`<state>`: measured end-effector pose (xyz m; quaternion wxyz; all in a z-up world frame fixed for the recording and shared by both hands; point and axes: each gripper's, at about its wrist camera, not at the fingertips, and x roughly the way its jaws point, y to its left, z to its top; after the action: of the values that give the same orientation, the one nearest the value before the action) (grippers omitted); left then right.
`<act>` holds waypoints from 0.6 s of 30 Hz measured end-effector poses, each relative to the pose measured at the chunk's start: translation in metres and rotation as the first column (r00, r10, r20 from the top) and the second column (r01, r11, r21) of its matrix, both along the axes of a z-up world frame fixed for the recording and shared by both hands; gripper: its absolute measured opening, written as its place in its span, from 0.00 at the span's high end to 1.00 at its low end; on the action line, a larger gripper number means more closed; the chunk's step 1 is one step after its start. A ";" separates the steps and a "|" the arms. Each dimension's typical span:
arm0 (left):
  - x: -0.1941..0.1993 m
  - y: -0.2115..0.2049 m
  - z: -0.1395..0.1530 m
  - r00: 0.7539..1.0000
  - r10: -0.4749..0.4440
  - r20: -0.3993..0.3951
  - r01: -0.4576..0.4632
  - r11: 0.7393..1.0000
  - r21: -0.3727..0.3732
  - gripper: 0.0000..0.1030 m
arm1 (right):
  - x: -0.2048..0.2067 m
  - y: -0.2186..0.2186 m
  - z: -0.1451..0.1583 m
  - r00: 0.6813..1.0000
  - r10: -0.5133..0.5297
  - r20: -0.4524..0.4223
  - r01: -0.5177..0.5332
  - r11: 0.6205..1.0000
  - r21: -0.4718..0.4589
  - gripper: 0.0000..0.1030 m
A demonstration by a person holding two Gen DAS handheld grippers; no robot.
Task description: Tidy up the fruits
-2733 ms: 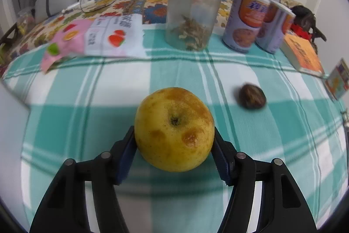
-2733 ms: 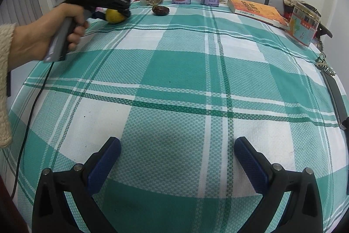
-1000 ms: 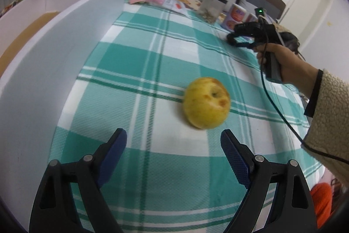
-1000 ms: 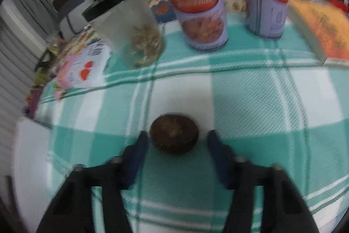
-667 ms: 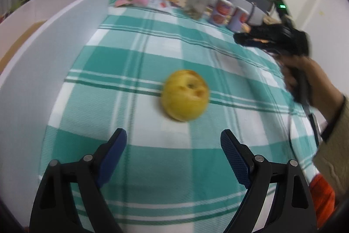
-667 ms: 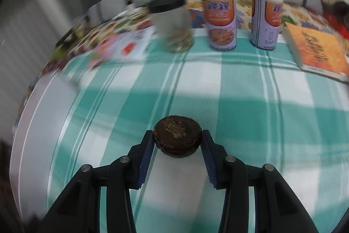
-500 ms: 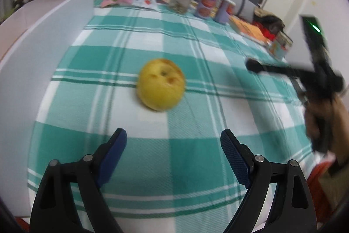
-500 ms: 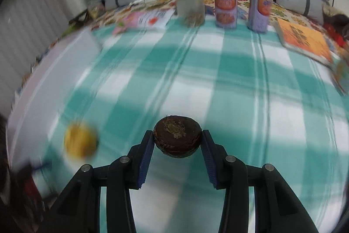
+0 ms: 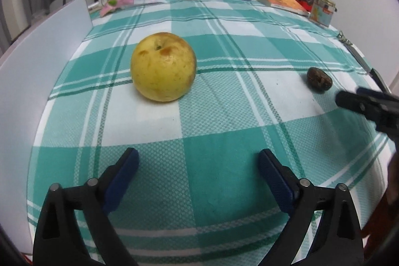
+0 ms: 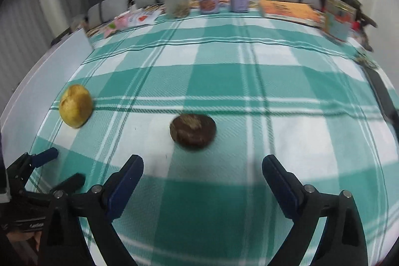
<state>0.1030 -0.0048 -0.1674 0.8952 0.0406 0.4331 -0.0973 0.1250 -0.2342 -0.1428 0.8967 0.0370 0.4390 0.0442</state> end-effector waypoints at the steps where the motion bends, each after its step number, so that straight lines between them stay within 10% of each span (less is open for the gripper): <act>1: 0.000 -0.001 0.000 1.000 0.000 -0.001 0.000 1.000 0.005 0.04 | -0.006 0.001 0.000 1.000 -0.011 0.001 0.011 1.000 -0.010 0.06; 18: 0.001 -0.003 -0.004 1.000 -0.004 -0.003 0.004 1.000 0.014 0.00 | -0.017 0.010 -0.027 1.000 -0.023 0.008 0.023 0.993 -0.112 0.00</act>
<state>0.1042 -0.0079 -0.1713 0.8940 0.0476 0.4350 -0.0960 0.1077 -0.2239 -0.1701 0.8992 -0.0085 0.4374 0.0092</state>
